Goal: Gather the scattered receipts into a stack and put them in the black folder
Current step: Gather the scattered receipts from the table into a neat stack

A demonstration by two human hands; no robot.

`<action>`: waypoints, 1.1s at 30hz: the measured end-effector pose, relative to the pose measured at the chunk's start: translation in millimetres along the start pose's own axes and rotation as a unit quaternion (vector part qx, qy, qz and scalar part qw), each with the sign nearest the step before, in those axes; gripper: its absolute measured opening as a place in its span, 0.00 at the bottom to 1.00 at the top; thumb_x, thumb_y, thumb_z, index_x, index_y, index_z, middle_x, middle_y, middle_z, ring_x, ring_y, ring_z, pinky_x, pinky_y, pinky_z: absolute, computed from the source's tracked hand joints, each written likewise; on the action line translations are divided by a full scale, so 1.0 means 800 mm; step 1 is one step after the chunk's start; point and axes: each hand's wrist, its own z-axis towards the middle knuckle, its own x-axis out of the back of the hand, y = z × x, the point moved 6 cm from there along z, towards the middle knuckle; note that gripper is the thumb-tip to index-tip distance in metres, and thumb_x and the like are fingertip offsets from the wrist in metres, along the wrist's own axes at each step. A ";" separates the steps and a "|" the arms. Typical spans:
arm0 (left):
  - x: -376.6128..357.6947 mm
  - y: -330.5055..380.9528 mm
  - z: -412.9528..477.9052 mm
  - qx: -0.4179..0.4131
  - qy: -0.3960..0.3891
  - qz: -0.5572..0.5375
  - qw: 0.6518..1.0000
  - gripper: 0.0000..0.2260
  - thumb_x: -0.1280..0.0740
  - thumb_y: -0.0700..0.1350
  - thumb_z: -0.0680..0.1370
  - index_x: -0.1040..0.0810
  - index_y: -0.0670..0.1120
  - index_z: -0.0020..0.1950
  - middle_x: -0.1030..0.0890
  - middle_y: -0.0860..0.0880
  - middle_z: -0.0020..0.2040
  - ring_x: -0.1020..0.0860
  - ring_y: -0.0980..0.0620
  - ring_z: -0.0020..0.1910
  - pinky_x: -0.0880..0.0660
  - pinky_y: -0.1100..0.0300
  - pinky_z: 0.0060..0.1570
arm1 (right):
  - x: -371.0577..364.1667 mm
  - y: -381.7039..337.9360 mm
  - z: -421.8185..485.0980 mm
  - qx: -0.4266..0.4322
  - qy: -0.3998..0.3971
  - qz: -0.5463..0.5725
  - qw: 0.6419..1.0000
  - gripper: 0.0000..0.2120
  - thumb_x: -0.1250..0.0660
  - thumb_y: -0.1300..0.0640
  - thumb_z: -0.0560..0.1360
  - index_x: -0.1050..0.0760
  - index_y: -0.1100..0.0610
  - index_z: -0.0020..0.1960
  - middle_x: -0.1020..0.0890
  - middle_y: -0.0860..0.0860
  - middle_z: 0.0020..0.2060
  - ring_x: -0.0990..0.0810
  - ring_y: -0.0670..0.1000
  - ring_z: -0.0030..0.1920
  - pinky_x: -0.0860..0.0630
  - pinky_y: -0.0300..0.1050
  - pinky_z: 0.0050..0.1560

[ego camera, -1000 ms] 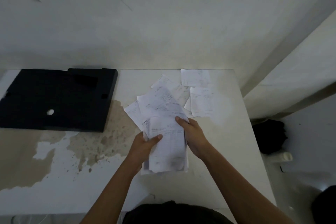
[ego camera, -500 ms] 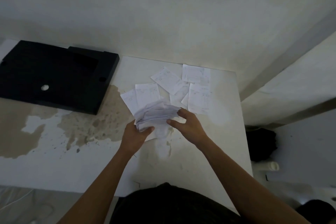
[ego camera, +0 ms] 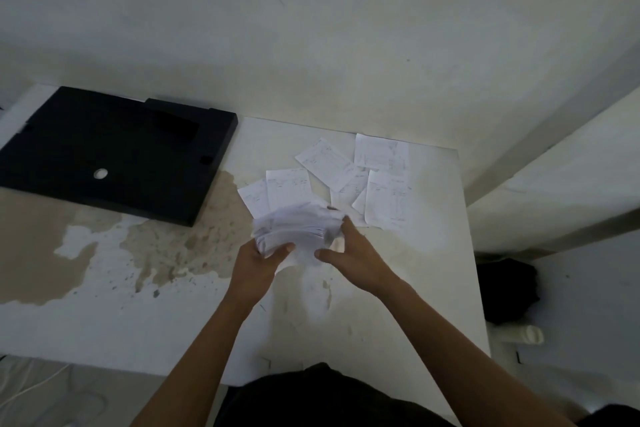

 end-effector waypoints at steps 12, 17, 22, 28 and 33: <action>0.008 0.023 0.002 -0.077 0.015 0.096 0.992 0.11 0.30 0.43 0.75 0.25 0.60 0.44 0.21 0.62 0.41 0.21 0.58 0.42 0.29 0.71 0.44 | -0.003 -0.054 0.009 -0.016 0.117 0.058 0.991 0.25 0.32 0.40 0.74 0.31 0.47 0.68 0.25 0.46 0.67 0.27 0.47 0.62 0.30 0.42 0.60; 0.004 0.006 -0.005 -0.033 -0.019 0.124 0.992 0.05 0.29 0.48 0.74 0.23 0.54 0.47 0.21 0.64 0.38 0.21 0.60 0.38 0.24 0.67 0.45 | -0.017 -0.038 0.021 -0.053 0.107 0.015 0.993 0.19 0.35 0.42 0.77 0.23 0.53 0.60 0.20 0.48 0.60 0.21 0.49 0.58 0.29 0.35 0.52; 0.001 -0.003 -0.005 0.004 0.006 0.086 0.996 0.08 0.31 0.48 0.75 0.19 0.45 0.42 0.23 0.59 0.29 0.23 0.58 0.30 0.29 0.66 0.37 | -0.022 -0.043 0.023 -0.023 0.104 0.001 0.994 0.20 0.36 0.42 0.77 0.25 0.53 0.63 0.23 0.48 0.59 0.23 0.47 0.51 0.29 0.35 0.49; 0.009 -0.001 -0.010 0.030 0.034 -0.041 0.998 0.27 0.31 0.67 0.63 0.22 0.41 0.38 0.20 0.34 0.37 0.24 0.46 0.36 0.26 0.53 0.41 | -0.004 -0.011 0.013 -0.091 0.109 0.277 0.950 0.21 0.52 0.50 0.84 0.31 0.57 0.69 0.27 0.57 0.68 0.30 0.58 0.70 0.32 0.46 0.69; -0.001 0.014 -0.009 0.026 -0.007 0.011 1.000 0.12 0.28 0.38 0.73 0.26 0.55 0.48 0.20 0.60 0.39 0.23 0.59 0.40 0.26 0.63 0.45 | -0.022 -0.011 0.007 -0.097 0.042 0.306 0.946 0.23 0.51 0.43 0.82 0.29 0.52 0.69 0.26 0.50 0.61 0.27 0.51 0.65 0.29 0.38 0.59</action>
